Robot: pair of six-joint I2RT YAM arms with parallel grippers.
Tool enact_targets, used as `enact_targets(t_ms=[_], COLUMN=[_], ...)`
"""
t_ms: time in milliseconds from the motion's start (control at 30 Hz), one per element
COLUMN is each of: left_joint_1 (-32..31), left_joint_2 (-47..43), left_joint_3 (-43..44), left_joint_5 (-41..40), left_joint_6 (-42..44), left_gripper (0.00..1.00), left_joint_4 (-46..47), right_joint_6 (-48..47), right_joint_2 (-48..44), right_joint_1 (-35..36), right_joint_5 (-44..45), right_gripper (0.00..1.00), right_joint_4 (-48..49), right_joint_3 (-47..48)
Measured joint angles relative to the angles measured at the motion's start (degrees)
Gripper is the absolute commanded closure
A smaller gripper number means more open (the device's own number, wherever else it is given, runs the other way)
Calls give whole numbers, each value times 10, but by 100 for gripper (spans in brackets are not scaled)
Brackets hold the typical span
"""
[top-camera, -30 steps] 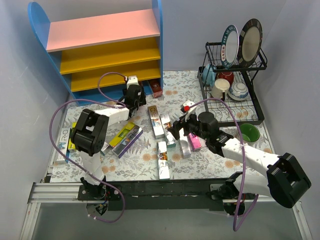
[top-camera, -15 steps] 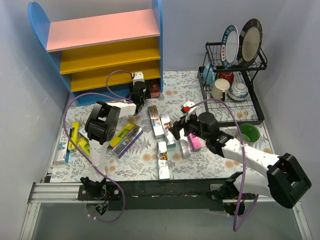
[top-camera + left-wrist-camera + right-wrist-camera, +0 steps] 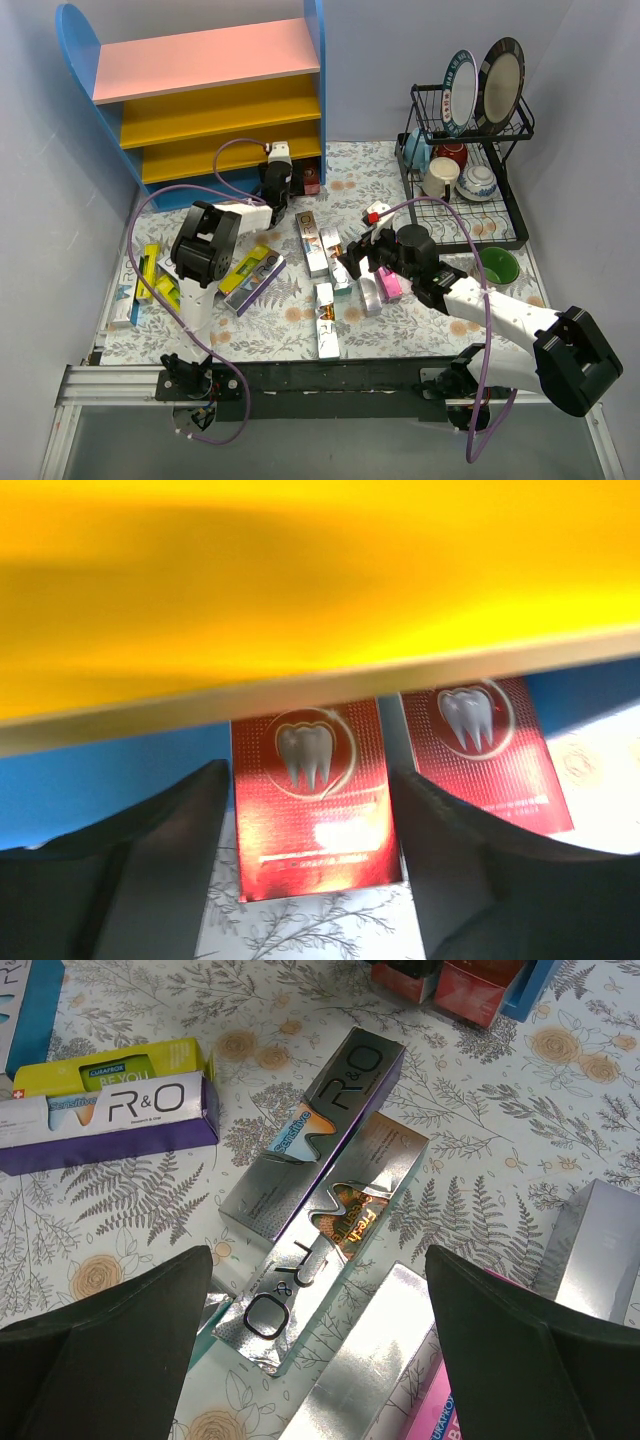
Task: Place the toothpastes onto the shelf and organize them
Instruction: Place the toothpaste on the shelf.
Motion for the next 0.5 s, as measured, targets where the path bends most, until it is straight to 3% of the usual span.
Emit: enact_targets(t_ms=[200,500], left_joint_1=[-4,-2], left_joint_2=[-14,-90], left_joint_3=[-17,-87], left_joint_5=[24,35], left_joint_6=[-11,-75], left_gripper=[19,22], left_joint_4=[14,55], right_joint_6=[0,0], right_joint_2=[0,0], right_joint_1=[0,0], right_joint_5=[0,0], right_gripper=[5,5], right_joint_4=[0,0], right_joint_3=[0,0])
